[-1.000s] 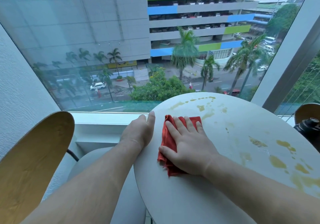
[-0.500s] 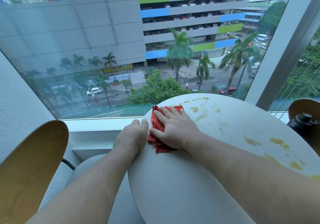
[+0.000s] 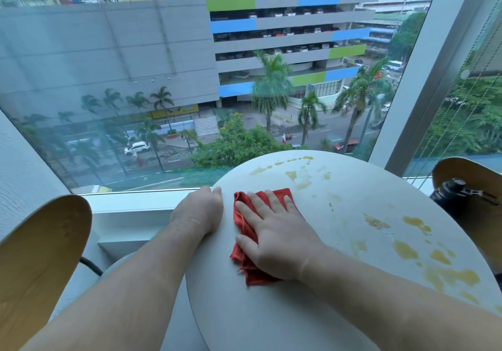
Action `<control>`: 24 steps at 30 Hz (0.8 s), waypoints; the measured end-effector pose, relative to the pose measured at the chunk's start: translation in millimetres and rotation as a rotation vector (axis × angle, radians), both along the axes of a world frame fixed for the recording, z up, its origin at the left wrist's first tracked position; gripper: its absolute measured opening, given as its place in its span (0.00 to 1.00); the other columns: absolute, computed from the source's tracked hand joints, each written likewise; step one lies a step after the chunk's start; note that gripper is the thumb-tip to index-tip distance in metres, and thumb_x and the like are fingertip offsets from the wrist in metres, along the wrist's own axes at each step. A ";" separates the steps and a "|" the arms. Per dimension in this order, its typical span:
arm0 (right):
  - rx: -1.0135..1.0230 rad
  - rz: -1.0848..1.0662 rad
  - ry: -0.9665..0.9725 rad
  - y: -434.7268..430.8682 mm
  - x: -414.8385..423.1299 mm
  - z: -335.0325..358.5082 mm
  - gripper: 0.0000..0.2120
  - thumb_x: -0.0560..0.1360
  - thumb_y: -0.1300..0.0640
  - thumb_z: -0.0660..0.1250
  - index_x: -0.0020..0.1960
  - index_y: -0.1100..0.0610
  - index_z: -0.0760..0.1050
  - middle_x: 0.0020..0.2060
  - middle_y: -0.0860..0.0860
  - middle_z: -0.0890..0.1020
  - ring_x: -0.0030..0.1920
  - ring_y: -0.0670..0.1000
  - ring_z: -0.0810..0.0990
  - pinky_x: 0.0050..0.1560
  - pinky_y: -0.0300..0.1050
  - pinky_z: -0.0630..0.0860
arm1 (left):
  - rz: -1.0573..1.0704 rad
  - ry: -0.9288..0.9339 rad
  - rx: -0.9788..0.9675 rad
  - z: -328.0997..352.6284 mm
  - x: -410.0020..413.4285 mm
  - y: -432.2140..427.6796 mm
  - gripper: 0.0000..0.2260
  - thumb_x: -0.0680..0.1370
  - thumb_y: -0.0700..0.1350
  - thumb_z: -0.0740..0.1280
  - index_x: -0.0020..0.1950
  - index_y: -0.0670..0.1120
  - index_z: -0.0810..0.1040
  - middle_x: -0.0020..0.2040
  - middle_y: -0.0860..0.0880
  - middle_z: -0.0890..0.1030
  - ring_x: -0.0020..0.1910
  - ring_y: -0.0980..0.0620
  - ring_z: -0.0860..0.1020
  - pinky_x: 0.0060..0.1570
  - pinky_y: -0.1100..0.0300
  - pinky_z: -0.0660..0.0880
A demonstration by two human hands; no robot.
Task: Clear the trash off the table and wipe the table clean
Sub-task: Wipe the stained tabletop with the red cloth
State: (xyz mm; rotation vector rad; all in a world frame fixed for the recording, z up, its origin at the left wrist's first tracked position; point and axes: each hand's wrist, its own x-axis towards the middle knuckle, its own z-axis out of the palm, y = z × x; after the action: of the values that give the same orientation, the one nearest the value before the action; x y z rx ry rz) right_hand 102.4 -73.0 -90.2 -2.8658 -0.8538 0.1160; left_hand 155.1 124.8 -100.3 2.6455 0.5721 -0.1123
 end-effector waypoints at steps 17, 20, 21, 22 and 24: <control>-0.022 -0.089 0.027 -32.0 25.0 2.4 0.32 0.84 0.37 0.45 0.86 0.45 0.44 0.85 0.46 0.44 0.85 0.53 0.41 0.83 0.59 0.41 | 0.043 -0.035 -0.097 -4.6 7.1 2.2 0.26 0.86 0.57 0.49 0.71 0.45 0.77 0.72 0.42 0.77 0.71 0.41 0.74 0.69 0.49 0.68; -0.022 -0.044 0.014 -15.7 20.6 1.9 0.33 0.82 0.37 0.45 0.85 0.44 0.44 0.85 0.45 0.45 0.85 0.54 0.41 0.82 0.62 0.41 | 0.049 -0.045 -0.085 -5.5 7.9 2.9 0.26 0.86 0.58 0.49 0.71 0.46 0.77 0.72 0.42 0.78 0.71 0.41 0.74 0.68 0.49 0.69; -0.012 -0.033 0.013 -9.6 24.1 1.5 0.33 0.83 0.37 0.47 0.85 0.44 0.44 0.85 0.44 0.45 0.85 0.54 0.42 0.82 0.62 0.41 | 0.050 -0.045 -0.082 -5.9 8.3 2.9 0.26 0.86 0.59 0.49 0.71 0.46 0.77 0.72 0.42 0.78 0.71 0.41 0.74 0.68 0.49 0.69; -0.002 -0.023 0.007 -3.1 29.4 1.1 0.33 0.84 0.38 0.48 0.85 0.44 0.45 0.85 0.44 0.46 0.85 0.53 0.43 0.82 0.62 0.41 | 0.051 -0.043 -0.080 -5.9 9.0 2.9 0.26 0.86 0.58 0.49 0.71 0.46 0.77 0.72 0.41 0.78 0.71 0.41 0.75 0.68 0.49 0.69; 0.014 -0.008 -0.007 8.7 46.0 0.2 0.32 0.84 0.39 0.50 0.85 0.44 0.47 0.85 0.44 0.48 0.85 0.53 0.44 0.82 0.61 0.42 | 0.051 -0.042 -0.079 -6.3 10.0 3.0 0.26 0.86 0.58 0.49 0.70 0.46 0.78 0.71 0.41 0.78 0.70 0.40 0.75 0.68 0.49 0.69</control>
State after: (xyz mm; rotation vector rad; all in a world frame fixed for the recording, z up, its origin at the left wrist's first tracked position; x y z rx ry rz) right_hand 148.4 -64.3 -90.0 -2.8584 -0.8405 0.0983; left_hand 165.1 127.7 -106.7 2.5488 0.6080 -0.0631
